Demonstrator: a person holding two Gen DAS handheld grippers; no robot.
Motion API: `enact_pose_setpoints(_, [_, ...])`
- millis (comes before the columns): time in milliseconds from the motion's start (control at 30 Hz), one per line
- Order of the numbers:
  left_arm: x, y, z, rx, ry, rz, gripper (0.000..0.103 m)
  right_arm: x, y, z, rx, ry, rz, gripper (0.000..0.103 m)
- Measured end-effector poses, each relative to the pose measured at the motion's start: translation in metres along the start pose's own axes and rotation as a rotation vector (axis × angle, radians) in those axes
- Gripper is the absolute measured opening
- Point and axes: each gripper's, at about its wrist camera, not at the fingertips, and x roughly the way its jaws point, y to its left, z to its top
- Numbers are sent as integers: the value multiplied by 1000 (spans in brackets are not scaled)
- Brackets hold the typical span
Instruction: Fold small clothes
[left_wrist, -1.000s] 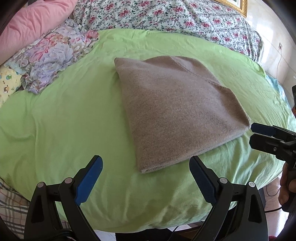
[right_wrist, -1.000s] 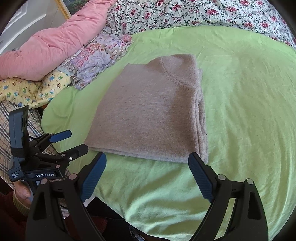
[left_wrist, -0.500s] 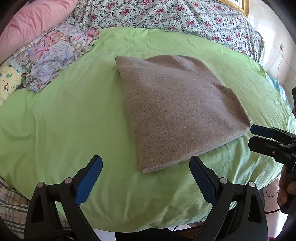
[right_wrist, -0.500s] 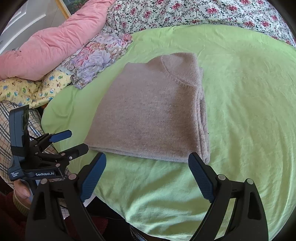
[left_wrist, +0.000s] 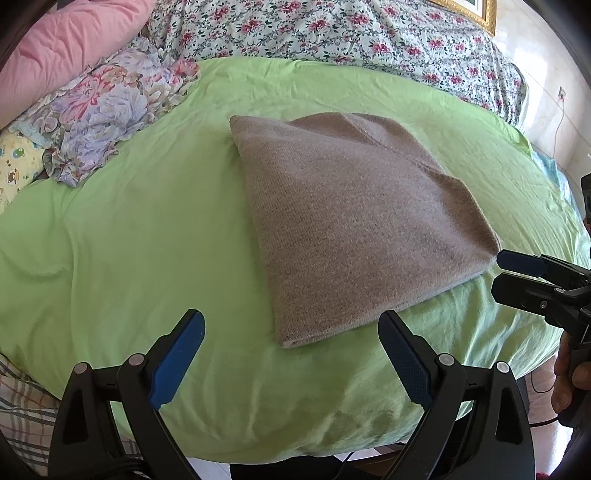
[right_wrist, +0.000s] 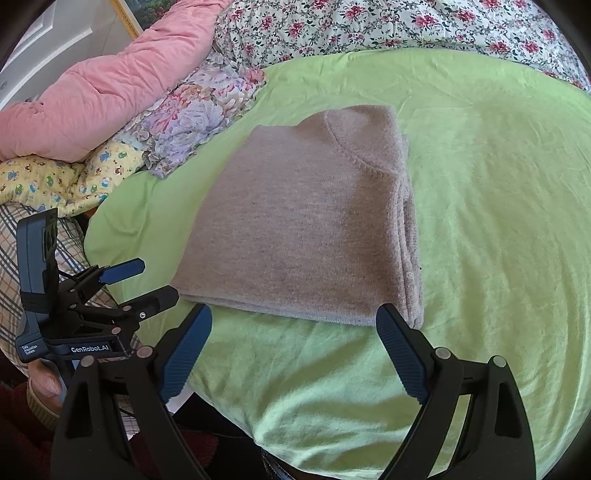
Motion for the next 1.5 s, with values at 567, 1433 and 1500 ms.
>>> enact_pose_setpoints(567, [-2, 0, 2, 0, -8, 4, 96, 0, 2, 3, 2, -5, 2, 91])
enact_pose_setpoints(1433, [-4, 1, 4, -2, -9, -2, 96, -1, 8, 8, 5, -14, 6, 91])
enact_pose_setpoints(1500, [-4, 1, 4, -3, -9, -2, 96, -1, 7, 8, 5, -14, 6, 91])
